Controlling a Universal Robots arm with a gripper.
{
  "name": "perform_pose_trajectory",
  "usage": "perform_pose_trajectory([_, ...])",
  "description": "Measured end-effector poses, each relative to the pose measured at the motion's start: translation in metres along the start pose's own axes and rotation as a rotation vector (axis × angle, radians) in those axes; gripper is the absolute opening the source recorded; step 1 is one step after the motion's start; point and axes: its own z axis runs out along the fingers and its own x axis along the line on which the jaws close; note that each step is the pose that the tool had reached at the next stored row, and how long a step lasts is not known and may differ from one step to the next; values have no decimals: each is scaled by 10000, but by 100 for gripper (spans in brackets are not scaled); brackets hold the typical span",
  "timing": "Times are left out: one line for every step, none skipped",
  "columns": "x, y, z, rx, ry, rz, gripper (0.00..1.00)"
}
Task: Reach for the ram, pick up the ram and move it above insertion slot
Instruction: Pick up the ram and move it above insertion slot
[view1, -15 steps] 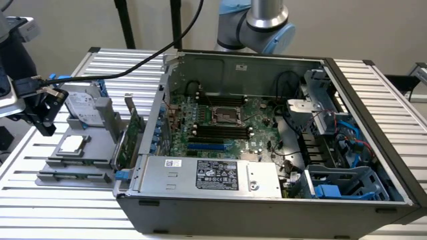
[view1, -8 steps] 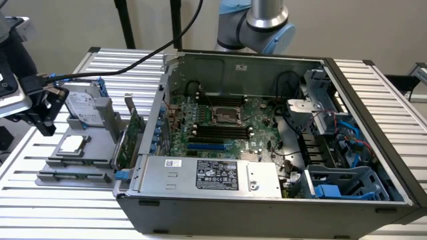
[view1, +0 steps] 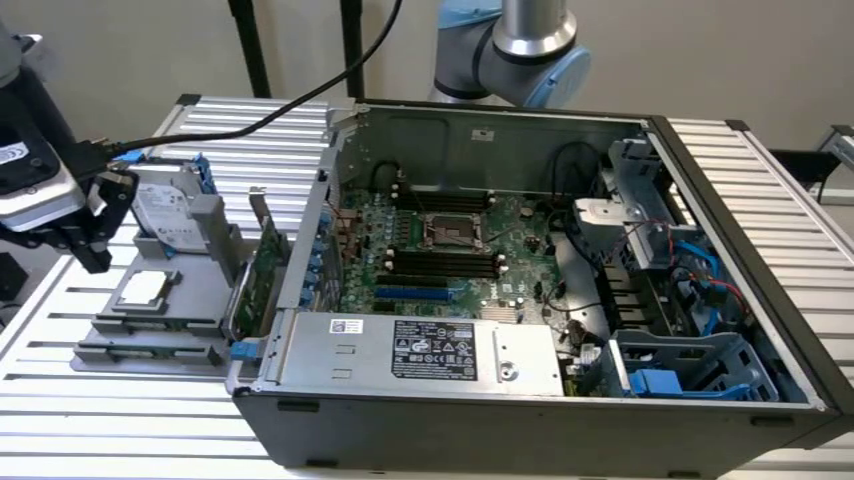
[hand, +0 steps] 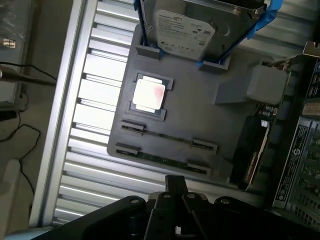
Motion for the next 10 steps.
perform_pose_trajectory([0, 0, 2, -1, 0, -184, 11])
perform_pose_trajectory([0, 0, 5, -2, -1, -360, 11])
perform_pose_trajectory([0, 0, 8, -3, -2, -539, 11])
perform_pose_trajectory([-1, -1, 12, -4, -3, -726, 11])
perform_pose_trajectory([-1, -1, 18, -5, -5, -905, 11])
perform_pose_trajectory([0, -1, 24, -6, -5, -1097, 11])
perform_pose_trajectory([0, -1, 28, -6, -5, -1277, 11])
perform_pose_trajectory([0, 0, 33, -7, -6, -1456, 11])
perform_pose_trajectory([0, 0, 38, -7, -8, -1636, 11])
perform_pose_trajectory([0, 0, 44, -8, -10, -1814, 11])
